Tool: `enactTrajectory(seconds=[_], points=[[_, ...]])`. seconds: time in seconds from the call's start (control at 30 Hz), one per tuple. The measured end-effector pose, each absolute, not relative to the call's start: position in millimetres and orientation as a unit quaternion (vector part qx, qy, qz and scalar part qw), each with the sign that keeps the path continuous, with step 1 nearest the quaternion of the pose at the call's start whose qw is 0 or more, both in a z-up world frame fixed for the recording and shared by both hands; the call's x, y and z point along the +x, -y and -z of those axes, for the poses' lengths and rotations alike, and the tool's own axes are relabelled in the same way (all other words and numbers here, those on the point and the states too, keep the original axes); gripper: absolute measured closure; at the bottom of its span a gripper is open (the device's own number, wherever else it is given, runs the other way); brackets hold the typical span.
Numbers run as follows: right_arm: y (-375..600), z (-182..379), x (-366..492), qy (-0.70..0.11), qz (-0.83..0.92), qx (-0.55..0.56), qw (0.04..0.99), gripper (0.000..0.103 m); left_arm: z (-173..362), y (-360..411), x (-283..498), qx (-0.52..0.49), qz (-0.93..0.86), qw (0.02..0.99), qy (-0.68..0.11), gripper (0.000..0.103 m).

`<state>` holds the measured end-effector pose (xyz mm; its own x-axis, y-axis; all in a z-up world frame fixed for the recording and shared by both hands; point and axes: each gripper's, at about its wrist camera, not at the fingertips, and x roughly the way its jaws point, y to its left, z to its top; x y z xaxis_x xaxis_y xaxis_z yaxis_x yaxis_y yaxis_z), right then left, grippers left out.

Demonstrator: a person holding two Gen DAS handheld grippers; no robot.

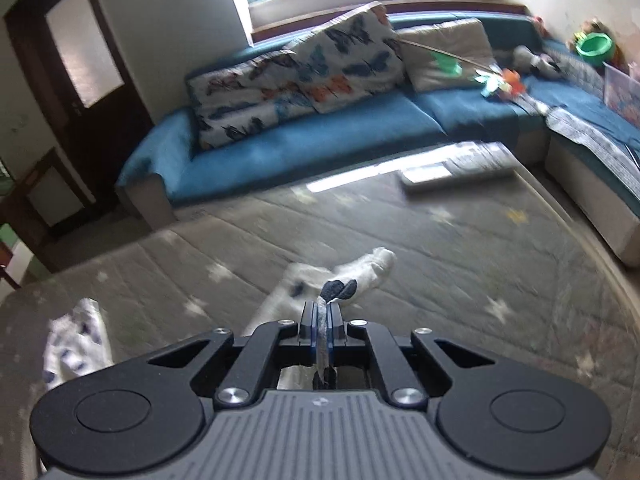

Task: Fold clothes

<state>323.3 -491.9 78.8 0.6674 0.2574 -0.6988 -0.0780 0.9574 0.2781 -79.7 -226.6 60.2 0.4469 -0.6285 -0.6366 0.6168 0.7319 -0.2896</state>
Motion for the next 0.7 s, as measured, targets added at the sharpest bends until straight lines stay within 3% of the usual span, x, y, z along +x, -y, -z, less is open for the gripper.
enactTrajectory(seconds=[0.37, 0.7], points=[[371.7, -142.8, 333.9, -0.352, -0.176, 0.082, 0.916, 0.099, -68.8, 140.4, -105.1, -0.129, 0.289, 0.881, -0.351, 0.093], [258.0, -127.0, 334.9, -0.368, -0.246, 0.047, 0.896, 0.099, -48.7, 86.4, -112.8, -0.177, 0.219, 0.878, -0.386, 0.093]])
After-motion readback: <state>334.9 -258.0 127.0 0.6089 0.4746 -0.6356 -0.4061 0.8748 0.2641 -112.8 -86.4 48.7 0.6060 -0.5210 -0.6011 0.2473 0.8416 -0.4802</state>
